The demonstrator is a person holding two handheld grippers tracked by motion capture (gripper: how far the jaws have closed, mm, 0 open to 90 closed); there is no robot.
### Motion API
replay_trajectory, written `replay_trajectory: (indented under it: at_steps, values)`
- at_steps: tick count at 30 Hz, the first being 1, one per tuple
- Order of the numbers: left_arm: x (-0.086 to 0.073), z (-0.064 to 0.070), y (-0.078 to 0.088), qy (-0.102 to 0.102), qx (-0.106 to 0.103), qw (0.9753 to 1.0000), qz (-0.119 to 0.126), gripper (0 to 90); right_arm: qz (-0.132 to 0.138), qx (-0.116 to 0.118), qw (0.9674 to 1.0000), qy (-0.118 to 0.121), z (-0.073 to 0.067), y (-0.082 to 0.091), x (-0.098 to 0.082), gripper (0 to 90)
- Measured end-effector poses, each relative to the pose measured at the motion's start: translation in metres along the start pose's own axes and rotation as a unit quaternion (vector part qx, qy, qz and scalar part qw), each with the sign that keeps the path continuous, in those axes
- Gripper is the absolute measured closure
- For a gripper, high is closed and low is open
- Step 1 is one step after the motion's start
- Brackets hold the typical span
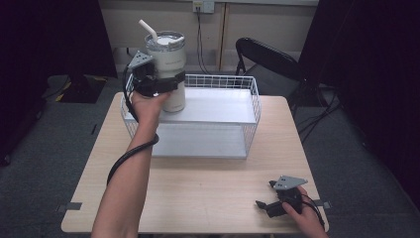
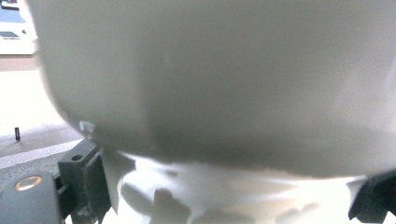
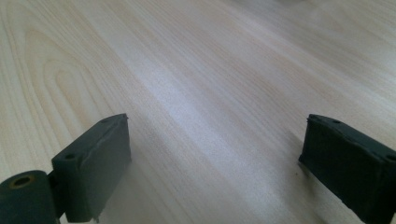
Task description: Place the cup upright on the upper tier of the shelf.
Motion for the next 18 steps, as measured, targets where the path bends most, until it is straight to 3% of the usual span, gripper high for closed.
replay_trajectory:
  at_steps: [18]
  values:
    - [-0.0038,0.0039,0.0056,-0.024,-0.008,0.9997,-0.002,9.6,0.0,0.001,1.0,0.001,-0.0001,0.0,0.0,7.6]
Point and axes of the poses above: each handheld gripper's, and its own axes: y roughly backward along the jaws, x roughly out of its top, z roughly to its right, the point moved 2 cm from there along -y, roughly forward along the jaws, and after that the axes turned 6 degrees about y, right-handed, at the moved point
